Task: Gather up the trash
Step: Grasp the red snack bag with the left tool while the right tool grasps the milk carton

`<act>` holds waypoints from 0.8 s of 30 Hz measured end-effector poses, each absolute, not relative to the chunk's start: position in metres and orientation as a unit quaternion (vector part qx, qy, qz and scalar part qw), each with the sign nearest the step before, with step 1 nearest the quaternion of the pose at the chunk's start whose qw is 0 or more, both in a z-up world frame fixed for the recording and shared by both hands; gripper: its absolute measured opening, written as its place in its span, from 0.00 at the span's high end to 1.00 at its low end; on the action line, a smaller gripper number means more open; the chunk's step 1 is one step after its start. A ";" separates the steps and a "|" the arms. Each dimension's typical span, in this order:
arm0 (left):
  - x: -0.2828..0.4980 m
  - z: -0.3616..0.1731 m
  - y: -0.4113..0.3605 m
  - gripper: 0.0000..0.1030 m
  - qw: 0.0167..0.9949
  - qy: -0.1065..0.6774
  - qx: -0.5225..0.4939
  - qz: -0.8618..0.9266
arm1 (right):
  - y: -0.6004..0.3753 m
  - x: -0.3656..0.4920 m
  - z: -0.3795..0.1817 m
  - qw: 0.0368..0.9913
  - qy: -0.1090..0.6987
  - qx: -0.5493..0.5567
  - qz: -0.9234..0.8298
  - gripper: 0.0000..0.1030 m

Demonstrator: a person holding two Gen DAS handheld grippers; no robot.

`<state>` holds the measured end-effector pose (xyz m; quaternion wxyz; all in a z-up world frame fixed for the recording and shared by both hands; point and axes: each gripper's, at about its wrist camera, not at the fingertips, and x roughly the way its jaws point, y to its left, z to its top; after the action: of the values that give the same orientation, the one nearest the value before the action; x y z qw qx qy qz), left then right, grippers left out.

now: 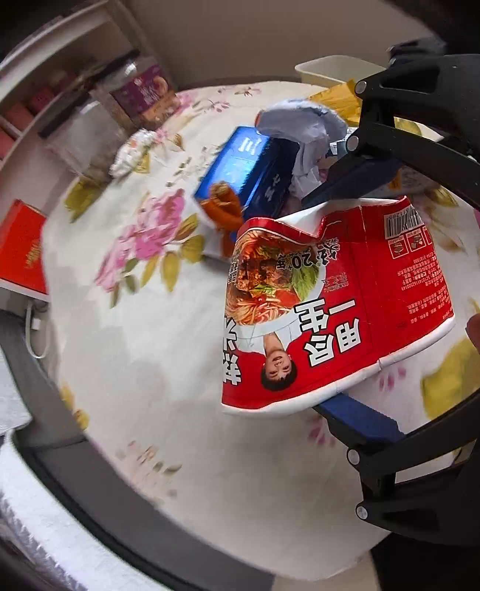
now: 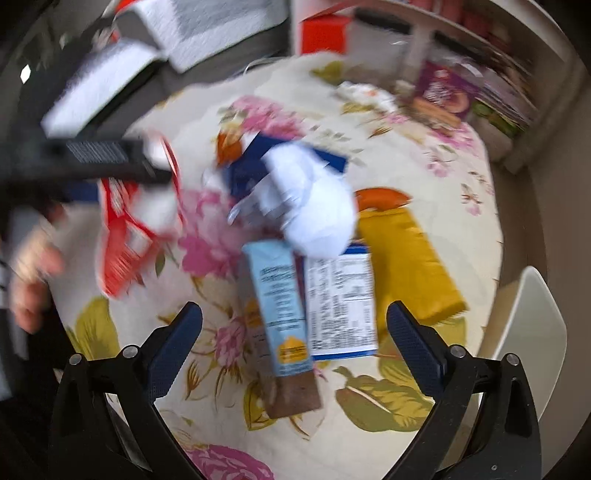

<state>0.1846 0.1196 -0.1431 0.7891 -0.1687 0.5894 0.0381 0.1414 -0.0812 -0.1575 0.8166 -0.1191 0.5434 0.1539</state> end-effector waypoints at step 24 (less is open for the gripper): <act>0.159 -0.082 0.181 0.11 0.916 0.380 -0.097 0.081 | -0.030 0.169 -0.083 0.905 0.371 -0.047 0.202 0.69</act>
<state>0.1591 0.1808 -0.0820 0.9164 -0.0971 0.3799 0.0807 0.1691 -0.0297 -0.0834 0.9054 -0.0470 0.3706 0.2016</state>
